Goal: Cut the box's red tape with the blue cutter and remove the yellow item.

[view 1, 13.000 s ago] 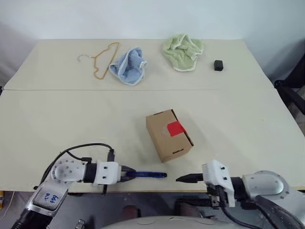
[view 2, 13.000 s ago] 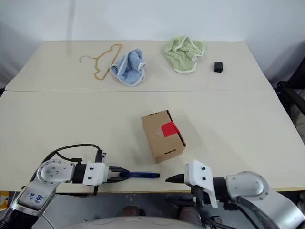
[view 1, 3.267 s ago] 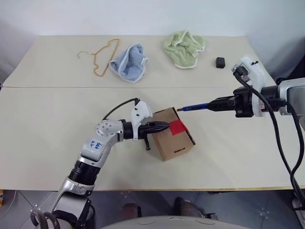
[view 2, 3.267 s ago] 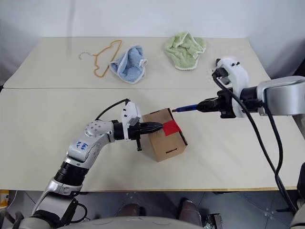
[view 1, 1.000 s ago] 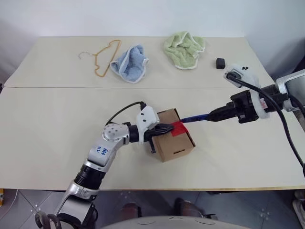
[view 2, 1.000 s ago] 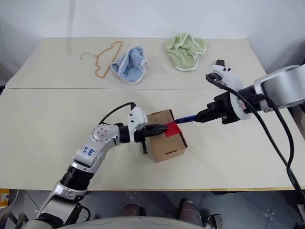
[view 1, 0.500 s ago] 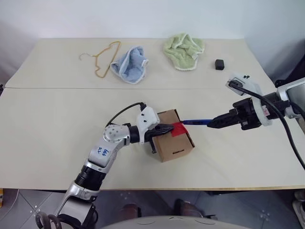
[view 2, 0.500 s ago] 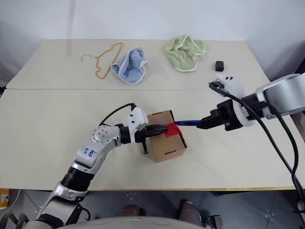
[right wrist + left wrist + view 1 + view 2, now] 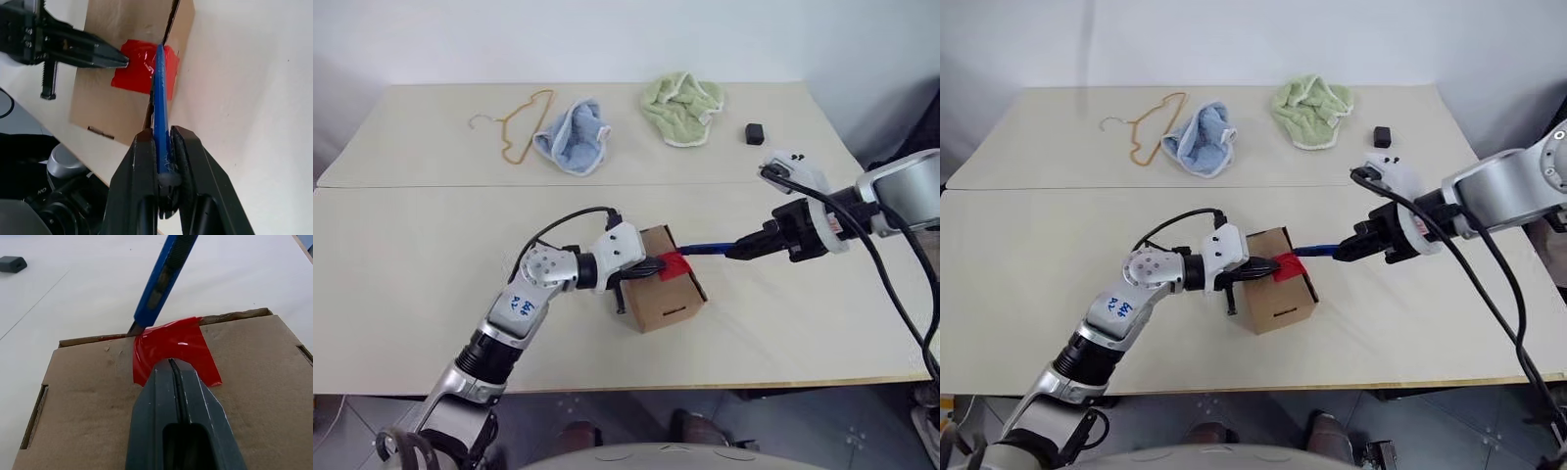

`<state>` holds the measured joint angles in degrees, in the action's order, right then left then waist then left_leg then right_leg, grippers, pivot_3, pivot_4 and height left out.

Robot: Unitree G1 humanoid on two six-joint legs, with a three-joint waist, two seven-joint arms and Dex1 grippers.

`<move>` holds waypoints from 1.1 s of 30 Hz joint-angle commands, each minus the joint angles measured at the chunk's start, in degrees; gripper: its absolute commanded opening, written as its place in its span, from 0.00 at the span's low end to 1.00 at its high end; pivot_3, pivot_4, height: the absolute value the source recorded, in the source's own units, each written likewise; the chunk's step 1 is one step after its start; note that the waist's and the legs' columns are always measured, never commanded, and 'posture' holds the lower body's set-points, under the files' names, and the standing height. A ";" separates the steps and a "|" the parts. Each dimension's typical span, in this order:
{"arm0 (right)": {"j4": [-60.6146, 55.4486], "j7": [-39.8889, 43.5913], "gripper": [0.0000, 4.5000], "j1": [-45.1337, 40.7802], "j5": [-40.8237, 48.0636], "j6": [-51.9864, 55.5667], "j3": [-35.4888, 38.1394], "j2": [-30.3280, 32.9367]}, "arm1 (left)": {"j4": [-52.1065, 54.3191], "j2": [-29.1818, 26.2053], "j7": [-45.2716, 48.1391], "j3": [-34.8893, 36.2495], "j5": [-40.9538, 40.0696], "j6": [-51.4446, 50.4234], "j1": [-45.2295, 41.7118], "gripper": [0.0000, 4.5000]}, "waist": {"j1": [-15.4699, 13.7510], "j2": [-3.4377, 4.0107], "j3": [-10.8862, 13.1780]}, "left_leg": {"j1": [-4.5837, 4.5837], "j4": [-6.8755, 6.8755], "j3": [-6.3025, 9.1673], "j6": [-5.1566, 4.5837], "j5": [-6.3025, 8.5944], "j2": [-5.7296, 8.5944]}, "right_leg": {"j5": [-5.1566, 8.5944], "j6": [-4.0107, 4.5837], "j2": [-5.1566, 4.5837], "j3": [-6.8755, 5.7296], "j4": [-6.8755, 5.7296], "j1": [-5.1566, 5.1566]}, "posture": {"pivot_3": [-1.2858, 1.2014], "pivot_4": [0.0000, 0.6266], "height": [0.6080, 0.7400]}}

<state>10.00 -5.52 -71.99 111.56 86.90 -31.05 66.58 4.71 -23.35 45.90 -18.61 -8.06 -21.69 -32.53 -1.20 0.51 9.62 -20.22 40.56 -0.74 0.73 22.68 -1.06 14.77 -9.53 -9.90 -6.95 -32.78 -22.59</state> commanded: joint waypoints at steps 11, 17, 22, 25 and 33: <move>1.03 5.67 0.03 -5.48 1.44 5.56 -5.72 0.66 | -2.22 -2.97 1.71 -3.81 2.60 -8.71 2.29 0.00 | -0.18 0.01 0.00 | -0.01 -0.02 -0.01 0.01 0.00 -0.03 | 0.01 0.03 0.04 0.03 0.01 -0.02 | 0.52 0.24 1.00; -0.40 9.27 0.03 -8.05 1.44 5.60 -11.24 4.28 | -2.55 -2.41 0.69 -4.37 2.92 -9.96 2.26 0.00 | -0.29 0.01 0.00 | -0.04 -0.06 0.00 -0.01 0.02 -0.03 | 0.02 0.04 0.04 0.01 0.10 -0.03 | 0.52 0.24 1.00; -1.26 11.82 0.03 -9.28 1.44 5.60 -14.21 5.66 | -2.64 -2.25 0.20 -4.51 2.94 -10.68 2.20 0.00 | -0.32 0.01 -0.01 | -0.04 -0.06 0.01 -0.01 0.02 -0.03 | 0.02 0.04 0.04 0.01 0.09 -0.03 | 0.52 0.24 1.00; -0.99 11.98 0.03 -9.35 1.44 5.60 -14.83 5.64 | -2.53 -2.19 -0.02 -4.56 2.93 -10.90 2.18 0.00 | -0.31 0.03 -0.04 | -0.03 -0.06 0.00 -0.01 0.02 -0.03 | 0.02 0.05 0.04 0.01 0.08 -0.02 | 0.52 0.24 1.00; -0.63 10.92 0.03 -8.62 1.44 5.60 -15.41 5.53 | -1.56 -2.46 -0.33 -4.45 2.71 -11.84 2.63 0.00 | -0.31 0.06 -0.05 | -0.02 -0.05 0.00 0.00 0.02 -0.03 | 0.01 0.06 0.04 0.02 0.07 -0.02 | 0.52 0.24 1.00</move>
<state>11.06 4.50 -80.75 111.24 90.05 -45.17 71.74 8.09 -24.57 45.80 -19.17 -8.55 -28.78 -33.40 -1.50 0.57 9.56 -20.25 40.51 -0.74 0.72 22.70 -1.09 14.79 -9.48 -9.86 -6.93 -32.71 -22.61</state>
